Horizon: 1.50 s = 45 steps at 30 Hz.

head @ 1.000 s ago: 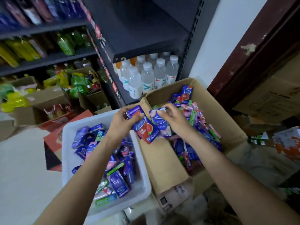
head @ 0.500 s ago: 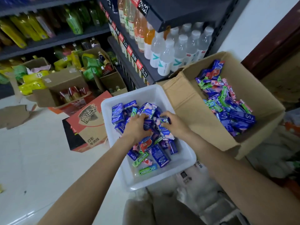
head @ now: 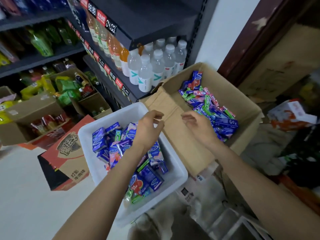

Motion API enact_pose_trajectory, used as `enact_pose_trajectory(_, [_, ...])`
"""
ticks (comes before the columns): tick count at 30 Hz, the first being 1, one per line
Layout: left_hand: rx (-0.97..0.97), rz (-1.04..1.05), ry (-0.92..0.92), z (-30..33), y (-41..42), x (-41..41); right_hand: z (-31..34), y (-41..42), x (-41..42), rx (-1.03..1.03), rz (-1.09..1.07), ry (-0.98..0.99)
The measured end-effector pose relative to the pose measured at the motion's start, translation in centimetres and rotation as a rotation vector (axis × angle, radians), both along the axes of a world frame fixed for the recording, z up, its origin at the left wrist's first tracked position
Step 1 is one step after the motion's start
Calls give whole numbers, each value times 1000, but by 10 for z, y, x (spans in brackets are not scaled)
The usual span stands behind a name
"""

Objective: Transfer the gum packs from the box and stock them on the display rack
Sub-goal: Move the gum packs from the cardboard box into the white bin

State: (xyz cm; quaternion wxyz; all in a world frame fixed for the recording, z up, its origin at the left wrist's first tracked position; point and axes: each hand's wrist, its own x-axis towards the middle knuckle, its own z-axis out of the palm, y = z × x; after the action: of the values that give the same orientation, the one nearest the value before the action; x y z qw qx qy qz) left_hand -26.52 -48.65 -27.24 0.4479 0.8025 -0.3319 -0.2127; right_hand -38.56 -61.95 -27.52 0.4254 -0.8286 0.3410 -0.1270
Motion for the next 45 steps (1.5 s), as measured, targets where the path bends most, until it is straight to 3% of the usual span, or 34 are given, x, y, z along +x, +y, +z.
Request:
enact_pose_trajectory(5, [-18,-64,49,10,-74,-25,6,-60,-33,6,-108,86])
enact_pose_trajectory(9, [177,-175,25,-7,-142,-43,-8,-123,-51,28,-101,161])
enact_pose_trajectory(12, [389,-266,-40,-27,-191,-53,-30,-175,-56,17,-1,320])
enact_pose_trajectory(19, [629,-391,8,-79,-254,-70,-79,-246,-57,16,306,612])
enact_pose_trajectory(28, [912,-549,-336,-96,-269,-77,-98,-260,-52,-79,578,858])
enact_pose_trajectory(31, [904,-524,-386,-98,-267,-79,-99,-263,-52,-113,575,812])
enact_pose_trajectory(35, [767,-493,-317,-96,-264,-75,-94,-271,-48,-125,453,659])
enact_pose_trajectory(38, [717,-518,-206,-95,-259,-72,-92,-282,-47,-244,354,612])
enact_pose_trajectory(45, [503,-318,137,-96,-259,-67,-94,-287,-48,-75,367,573])
